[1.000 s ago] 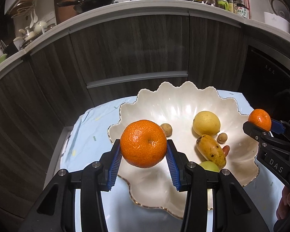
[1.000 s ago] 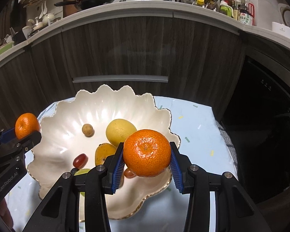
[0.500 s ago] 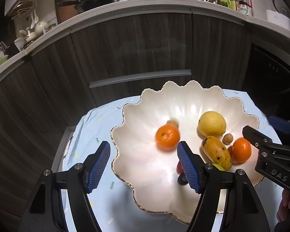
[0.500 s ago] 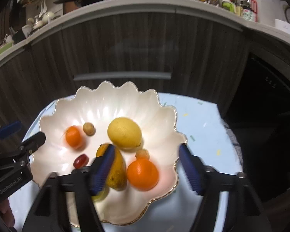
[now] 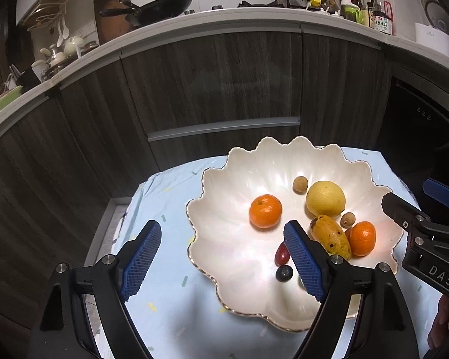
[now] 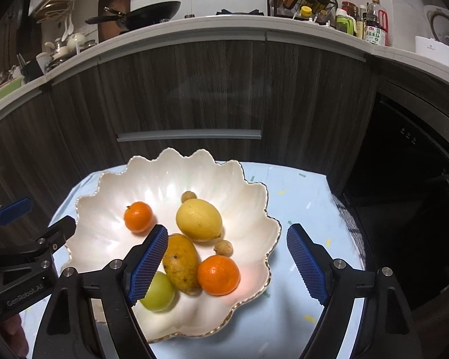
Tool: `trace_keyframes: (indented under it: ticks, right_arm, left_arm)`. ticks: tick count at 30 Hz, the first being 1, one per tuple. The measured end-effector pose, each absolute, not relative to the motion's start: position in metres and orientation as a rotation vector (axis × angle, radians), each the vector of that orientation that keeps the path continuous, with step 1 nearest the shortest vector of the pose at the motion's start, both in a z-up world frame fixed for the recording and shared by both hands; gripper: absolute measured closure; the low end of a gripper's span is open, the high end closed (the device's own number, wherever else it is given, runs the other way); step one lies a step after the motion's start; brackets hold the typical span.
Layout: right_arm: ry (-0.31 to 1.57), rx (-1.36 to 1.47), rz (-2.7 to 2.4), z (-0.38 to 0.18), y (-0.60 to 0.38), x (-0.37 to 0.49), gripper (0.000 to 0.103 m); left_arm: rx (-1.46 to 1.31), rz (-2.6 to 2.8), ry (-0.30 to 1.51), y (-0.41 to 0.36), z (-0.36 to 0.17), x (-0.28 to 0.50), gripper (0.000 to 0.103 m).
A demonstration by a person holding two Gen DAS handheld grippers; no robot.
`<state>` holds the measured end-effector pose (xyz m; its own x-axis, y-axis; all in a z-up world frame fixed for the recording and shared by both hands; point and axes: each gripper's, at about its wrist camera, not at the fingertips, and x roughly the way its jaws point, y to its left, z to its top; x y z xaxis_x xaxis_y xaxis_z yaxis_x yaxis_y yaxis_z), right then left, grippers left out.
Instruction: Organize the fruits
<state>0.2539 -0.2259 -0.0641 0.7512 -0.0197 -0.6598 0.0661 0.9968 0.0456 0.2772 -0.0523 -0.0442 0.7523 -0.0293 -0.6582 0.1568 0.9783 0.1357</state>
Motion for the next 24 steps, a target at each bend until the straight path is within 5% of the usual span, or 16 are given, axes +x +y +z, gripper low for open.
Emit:
trace_keyframes:
  ticks: [24]
  right_arm:
    - [0.642,0.102,-0.054,-0.019,-0.225,0.182,0.021]
  left_arm:
    - [0.148,-0.091,0.632,-0.038,0.010,0.194,0.016]
